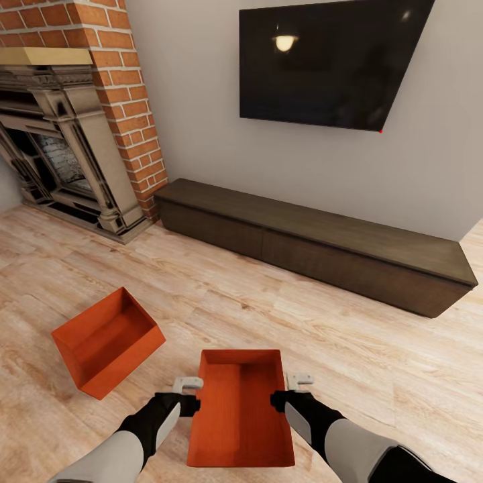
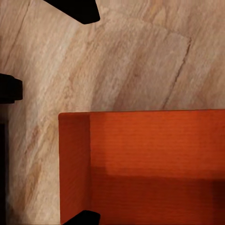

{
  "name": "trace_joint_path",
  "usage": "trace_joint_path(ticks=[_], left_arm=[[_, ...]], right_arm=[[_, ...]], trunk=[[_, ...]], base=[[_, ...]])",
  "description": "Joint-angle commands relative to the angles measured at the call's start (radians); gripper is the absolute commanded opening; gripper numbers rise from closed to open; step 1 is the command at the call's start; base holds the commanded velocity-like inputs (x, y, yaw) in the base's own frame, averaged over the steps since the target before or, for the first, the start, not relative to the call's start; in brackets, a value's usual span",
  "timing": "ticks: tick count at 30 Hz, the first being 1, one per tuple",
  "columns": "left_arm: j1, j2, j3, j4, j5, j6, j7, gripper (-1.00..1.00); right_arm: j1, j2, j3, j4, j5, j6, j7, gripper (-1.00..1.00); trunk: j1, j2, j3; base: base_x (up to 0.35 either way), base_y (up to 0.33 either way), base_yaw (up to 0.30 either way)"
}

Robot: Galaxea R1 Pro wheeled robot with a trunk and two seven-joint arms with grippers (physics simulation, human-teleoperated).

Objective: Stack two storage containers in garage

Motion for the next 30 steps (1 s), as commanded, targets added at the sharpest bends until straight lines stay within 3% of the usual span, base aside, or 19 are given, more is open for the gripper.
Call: trace_joint_path(ticks=[1,3,4,7,30], left_arm=[[0.0,0.0,-0.001,-0.004,0.007,0.005,0.002,1.0],[0.0,0.0,-0.001,-0.008,0.024,0.005,0.0,1.0],[0.0,-0.001,-0.003,-0.011,0.05,0.004,-0.001,1.0],[0.0,-0.002,-0.003,-0.013,0.061,0.002,-0.002,1.0],[0.0,-0.007,-0.005,-0.016,0.062,-0.025,-0.001,1.0]], right_arm=[[0.0,-0.001,0.009,-0.002,-0.006,0.006,-0.006,1.0],[0.0,-0.001,0.009,-0.002,-0.007,0.005,-0.005,1.0],[0.0,-0.001,0.01,0.001,-0.006,0.002,-0.004,1.0],[0.0,0.0,0.011,0.003,-0.007,0.0,-0.004,1.0],[0.0,-0.001,0.005,0.011,-0.01,-0.002,-0.004,1.0]], trunk=[[0.0,0.0,-0.001],[0.0,0.0,-0.001],[0.0,0.0,-0.001],[0.0,0.0,-0.001],[0.0,0.0,-0.001]], base=[[0.0,0.0,0.0],[0.0,0.0,0.0],[0.0,0.0,0.0],[0.0,0.0,0.0],[0.0,0.0,0.0]])
